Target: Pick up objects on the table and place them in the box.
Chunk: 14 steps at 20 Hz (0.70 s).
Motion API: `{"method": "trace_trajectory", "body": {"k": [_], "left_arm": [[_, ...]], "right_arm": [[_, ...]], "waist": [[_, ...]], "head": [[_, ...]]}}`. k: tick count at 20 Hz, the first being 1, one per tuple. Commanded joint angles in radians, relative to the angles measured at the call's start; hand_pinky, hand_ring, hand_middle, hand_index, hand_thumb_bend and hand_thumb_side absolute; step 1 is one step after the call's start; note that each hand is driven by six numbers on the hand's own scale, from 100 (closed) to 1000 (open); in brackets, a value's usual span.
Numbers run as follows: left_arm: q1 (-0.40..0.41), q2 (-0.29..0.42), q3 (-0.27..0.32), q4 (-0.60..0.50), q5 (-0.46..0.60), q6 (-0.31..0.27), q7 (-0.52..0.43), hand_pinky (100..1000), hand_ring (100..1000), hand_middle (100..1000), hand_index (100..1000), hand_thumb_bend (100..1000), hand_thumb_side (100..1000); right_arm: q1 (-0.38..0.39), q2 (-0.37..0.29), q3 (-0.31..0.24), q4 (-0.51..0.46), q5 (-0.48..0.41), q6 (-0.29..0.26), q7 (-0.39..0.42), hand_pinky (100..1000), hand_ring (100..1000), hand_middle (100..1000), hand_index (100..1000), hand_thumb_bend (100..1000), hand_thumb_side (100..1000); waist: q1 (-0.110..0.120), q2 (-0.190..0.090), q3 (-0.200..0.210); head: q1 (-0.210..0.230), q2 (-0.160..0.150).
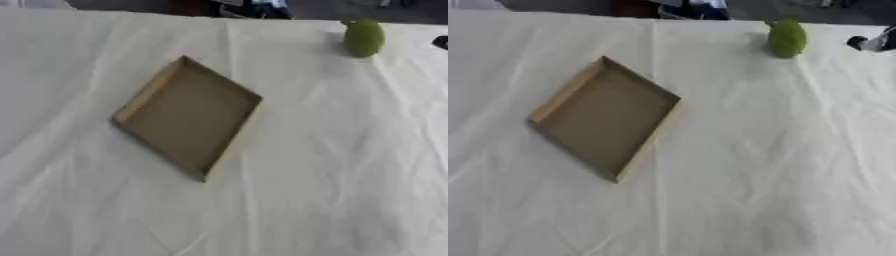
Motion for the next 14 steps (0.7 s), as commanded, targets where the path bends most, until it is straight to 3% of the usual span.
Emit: {"method": "trace_trajectory", "body": {"k": [1,14], "left_arm": [[-0.008,0.015,0.009,-0.018,0.006,-0.002,-0.009,523,598,610,784,100,572],[-0.016,0.001,0.009,-0.018,0.017,-0.014,-0.025,519,594,609,784,100,569]], "right_arm": [[-0.043,0.002,-0.012,0.017,0.037,-0.127,0.125,870,918,868,906,379,100],[-0.121,0.101,-0.05,0.122,0.243,-0.037,0.028,874,919,870,916,376,100]], "waist": [[0.004,-0.012,0.006],[0.006,0.03,0.071]], "head": [[-0.008,-0.002],[-0.074,-0.056]]}}
